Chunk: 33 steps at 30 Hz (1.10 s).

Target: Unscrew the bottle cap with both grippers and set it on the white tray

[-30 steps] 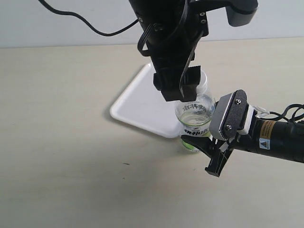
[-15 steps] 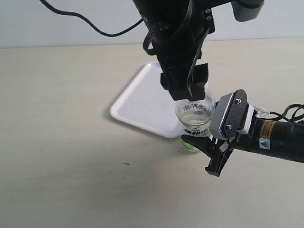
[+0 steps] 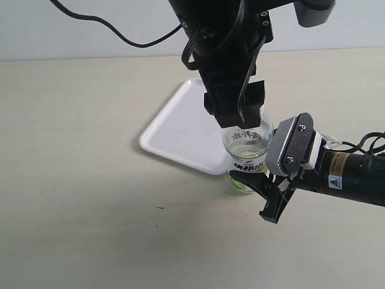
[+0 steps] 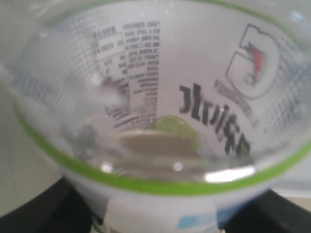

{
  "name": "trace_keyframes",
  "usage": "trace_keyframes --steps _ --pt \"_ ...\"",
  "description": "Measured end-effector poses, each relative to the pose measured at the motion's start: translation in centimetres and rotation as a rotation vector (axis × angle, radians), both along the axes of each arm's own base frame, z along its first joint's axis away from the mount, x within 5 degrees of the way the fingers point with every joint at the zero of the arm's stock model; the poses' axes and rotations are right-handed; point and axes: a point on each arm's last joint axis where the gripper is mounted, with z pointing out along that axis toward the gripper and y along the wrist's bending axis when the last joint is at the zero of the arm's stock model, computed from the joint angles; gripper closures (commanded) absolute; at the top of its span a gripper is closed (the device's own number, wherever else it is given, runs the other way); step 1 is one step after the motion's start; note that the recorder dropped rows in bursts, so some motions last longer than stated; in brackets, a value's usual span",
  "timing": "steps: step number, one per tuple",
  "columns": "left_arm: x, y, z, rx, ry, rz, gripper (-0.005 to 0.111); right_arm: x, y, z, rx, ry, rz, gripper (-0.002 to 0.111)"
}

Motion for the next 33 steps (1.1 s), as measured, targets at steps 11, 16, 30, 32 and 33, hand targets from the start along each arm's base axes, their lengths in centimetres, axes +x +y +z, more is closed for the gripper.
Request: trace_keyframes --steps 11,16,30,32,33 --pt "0.0 0.0 0.0 0.000 0.000 0.000 0.035 0.0 0.0 0.0 0.001 0.001 -0.002 0.108" --pt "0.1 -0.2 -0.5 0.007 0.013 0.000 0.035 0.0 0.0 0.0 0.001 0.001 -0.002 0.108" --pt "0.3 -0.4 -1.1 0.020 0.020 0.000 0.037 0.0 0.0 0.0 0.001 0.001 -0.002 0.108" --pt "0.3 -0.4 -1.1 0.020 0.020 0.000 0.041 0.0 0.0 0.0 0.001 0.001 -0.002 0.108" --pt "0.3 -0.4 -1.1 0.020 0.020 0.000 0.044 0.0 0.0 0.0 0.001 0.001 -0.002 0.108"
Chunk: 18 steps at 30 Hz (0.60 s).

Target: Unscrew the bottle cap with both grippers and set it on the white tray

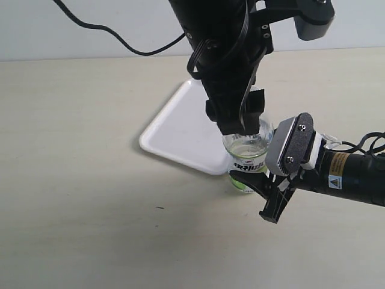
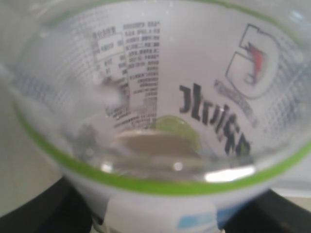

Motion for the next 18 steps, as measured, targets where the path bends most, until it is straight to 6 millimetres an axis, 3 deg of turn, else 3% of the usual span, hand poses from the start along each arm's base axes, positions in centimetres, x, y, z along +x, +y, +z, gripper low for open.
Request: trace_keyframes --steps 12,18 --pt "0.02 0.02 0.00 0.002 -0.002 0.000 0.107 0.00 0.00 0.00 -0.001 -0.001 0.001 0.108" --pt "0.02 0.02 0.00 0.002 -0.002 0.000 0.107 0.00 0.00 0.00 -0.001 -0.001 0.001 0.108"
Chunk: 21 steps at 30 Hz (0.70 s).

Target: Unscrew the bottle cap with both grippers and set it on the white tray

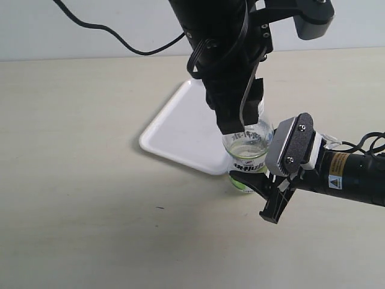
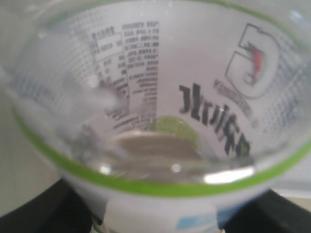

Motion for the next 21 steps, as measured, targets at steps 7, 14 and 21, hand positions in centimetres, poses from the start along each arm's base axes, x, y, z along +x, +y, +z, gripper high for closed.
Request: trace_keyframes --steps 7,14,21 --pt "0.01 0.01 0.00 -0.010 0.028 0.070 0.107 0.00 0.00 0.00 0.000 0.000 0.000 0.108" --pt "0.05 0.04 -0.01 -0.032 0.093 0.235 0.107 0.00 -0.01 -0.01 0.000 0.003 -0.003 0.108" --pt "0.06 0.05 -0.01 -0.033 0.098 0.251 0.107 0.01 -0.03 -0.03 0.001 0.006 -0.007 0.108"
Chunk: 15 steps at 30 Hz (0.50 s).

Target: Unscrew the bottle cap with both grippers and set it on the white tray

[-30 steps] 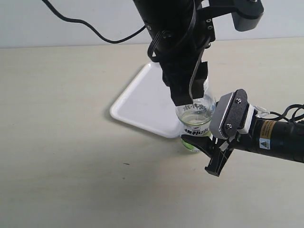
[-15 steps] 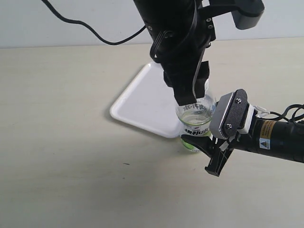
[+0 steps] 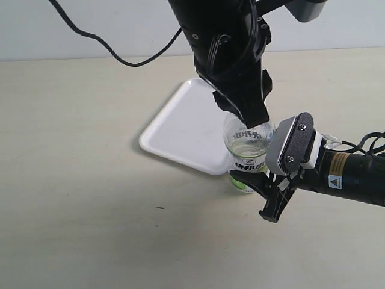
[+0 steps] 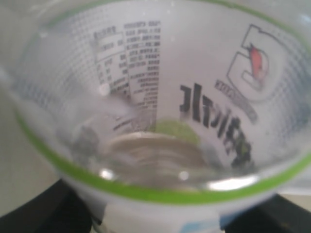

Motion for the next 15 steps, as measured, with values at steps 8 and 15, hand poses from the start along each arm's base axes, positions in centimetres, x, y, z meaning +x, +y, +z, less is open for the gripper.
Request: trace_keyframes --steps 8,15 --pt "-0.03 -0.02 0.00 0.018 -0.052 -0.131 0.105 0.01 -0.01 0.00 0.000 0.000 -0.002 0.108" --pt "-0.03 -0.02 0.00 0.020 -0.058 -0.146 0.069 0.01 -0.01 0.00 0.000 0.000 -0.002 0.108"
